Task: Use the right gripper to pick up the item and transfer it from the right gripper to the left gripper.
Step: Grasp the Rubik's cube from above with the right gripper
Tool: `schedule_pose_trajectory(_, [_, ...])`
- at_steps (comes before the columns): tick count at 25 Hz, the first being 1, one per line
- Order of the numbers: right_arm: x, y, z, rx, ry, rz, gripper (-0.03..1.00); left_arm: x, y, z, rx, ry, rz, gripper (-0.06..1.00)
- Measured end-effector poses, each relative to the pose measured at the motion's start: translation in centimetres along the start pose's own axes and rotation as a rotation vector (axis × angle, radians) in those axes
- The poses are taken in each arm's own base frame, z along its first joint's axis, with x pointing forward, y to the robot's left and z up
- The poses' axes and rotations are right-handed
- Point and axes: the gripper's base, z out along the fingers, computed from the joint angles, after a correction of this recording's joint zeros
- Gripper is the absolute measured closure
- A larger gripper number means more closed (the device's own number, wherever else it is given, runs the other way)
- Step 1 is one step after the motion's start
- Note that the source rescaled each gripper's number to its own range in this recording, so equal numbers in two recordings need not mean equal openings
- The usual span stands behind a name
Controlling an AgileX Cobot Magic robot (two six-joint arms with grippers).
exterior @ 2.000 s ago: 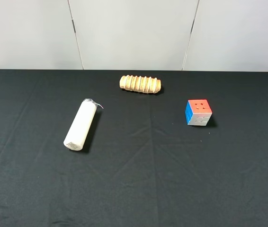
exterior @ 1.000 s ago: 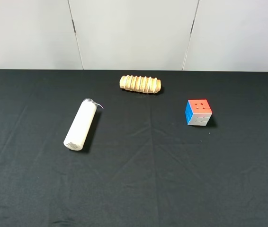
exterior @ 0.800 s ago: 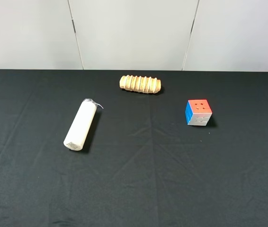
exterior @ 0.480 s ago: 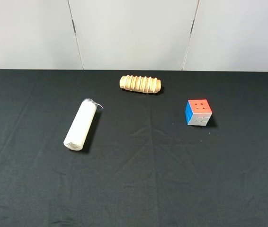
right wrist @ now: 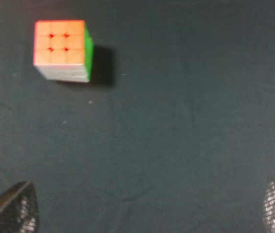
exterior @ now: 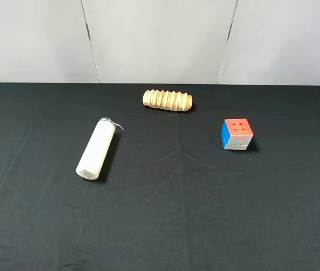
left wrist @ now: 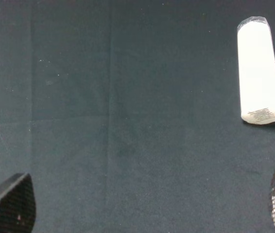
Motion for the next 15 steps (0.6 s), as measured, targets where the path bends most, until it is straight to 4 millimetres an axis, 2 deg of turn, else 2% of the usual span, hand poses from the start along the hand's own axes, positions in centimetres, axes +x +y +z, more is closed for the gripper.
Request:
schedule_pose_trajectory(8, [-5.6,2.9,3.6,-0.073,0.133,-0.111,-0.03,0.0,0.0,0.0,0.000,0.000,0.000,0.06])
schedule_pose_trajectory(15, [-8.5,6.3,7.4,-0.120,0.213,-0.199,-0.03,0.0,0.0,0.0,0.000,0.000,0.000,0.06])
